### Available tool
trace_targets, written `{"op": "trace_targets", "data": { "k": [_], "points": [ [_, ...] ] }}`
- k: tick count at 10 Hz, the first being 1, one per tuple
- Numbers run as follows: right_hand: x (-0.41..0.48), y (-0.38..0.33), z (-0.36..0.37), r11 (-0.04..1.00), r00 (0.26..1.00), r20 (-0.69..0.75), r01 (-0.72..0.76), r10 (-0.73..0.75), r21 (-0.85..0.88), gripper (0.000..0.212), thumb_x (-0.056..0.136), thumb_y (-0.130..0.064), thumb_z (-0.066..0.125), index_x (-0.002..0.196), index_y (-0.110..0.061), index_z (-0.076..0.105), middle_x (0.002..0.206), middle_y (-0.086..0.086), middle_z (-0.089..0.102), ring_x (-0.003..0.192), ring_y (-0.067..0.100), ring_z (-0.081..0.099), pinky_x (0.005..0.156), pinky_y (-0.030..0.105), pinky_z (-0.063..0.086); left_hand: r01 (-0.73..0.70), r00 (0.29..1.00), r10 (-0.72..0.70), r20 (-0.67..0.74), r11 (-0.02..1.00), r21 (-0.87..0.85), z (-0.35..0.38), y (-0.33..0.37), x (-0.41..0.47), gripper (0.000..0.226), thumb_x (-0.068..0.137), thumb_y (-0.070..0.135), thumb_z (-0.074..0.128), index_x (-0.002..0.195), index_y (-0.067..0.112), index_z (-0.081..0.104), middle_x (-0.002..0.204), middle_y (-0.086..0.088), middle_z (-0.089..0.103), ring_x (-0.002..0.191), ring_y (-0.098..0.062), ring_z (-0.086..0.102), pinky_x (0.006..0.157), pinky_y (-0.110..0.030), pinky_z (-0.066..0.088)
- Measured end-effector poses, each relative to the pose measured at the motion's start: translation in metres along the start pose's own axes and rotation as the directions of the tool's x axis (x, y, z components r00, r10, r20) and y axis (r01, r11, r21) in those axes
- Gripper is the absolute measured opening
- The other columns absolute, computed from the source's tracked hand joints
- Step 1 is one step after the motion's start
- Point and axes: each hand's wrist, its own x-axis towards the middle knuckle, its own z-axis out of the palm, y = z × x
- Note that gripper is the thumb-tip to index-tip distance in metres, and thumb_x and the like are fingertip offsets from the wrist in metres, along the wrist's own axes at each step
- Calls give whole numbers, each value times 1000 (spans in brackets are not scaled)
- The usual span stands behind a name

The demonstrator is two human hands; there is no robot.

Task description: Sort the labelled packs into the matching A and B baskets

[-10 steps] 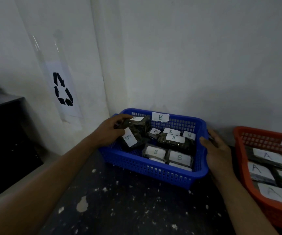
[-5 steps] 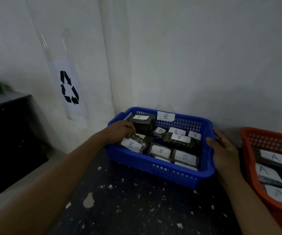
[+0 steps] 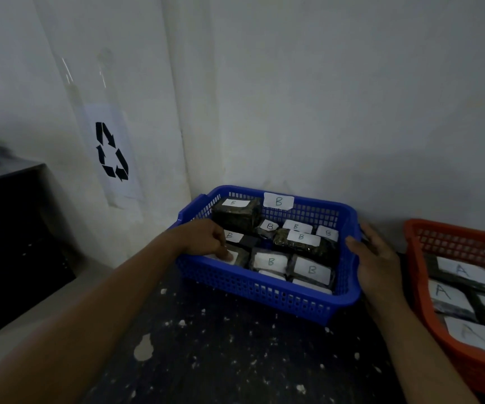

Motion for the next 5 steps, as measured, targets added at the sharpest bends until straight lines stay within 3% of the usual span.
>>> {"op": "trace_targets", "data": {
  "k": [1,3,4,5],
  "points": [
    [-2,-3,1,1000,1000,12,-3,3,6,33,90,-9,62,101,-40,65,81,-20,73,73,4,70,54,18,53,-9,998,8,-59,1000,-6,1,-3,0,29,78,39,75,99,20,70,100,5,67,92,-11,61,87,-28,47],
    [-9,-16,8,996,1000,-17,-4,2,-88,31,90,-15,63,88,-46,63,86,-19,69,73,6,69,58,24,52,-109,972,120,-204,992,66,1,1,-5,20,80,43,71,92,27,68,89,15,64,85,-4,59,68,-14,40],
    [-23,-32,13,962,997,-60,20,-38,-274,26,89,-25,64,113,-34,61,96,-22,60,73,-1,59,57,21,46,-159,902,205,-380,976,150,-3,6,-15,21,79,49,68,89,30,67,87,17,60,79,-1,57,64,-18,42],
    [-37,-53,12,916,989,8,139,-147,-377,49,87,-27,67,134,-26,50,115,-13,55,89,1,56,71,20,47,-299,766,313,-562,947,120,-6,29,-37,12,79,41,68,80,30,68,84,14,63,77,-5,60,67,-31,53]
  ]
}}
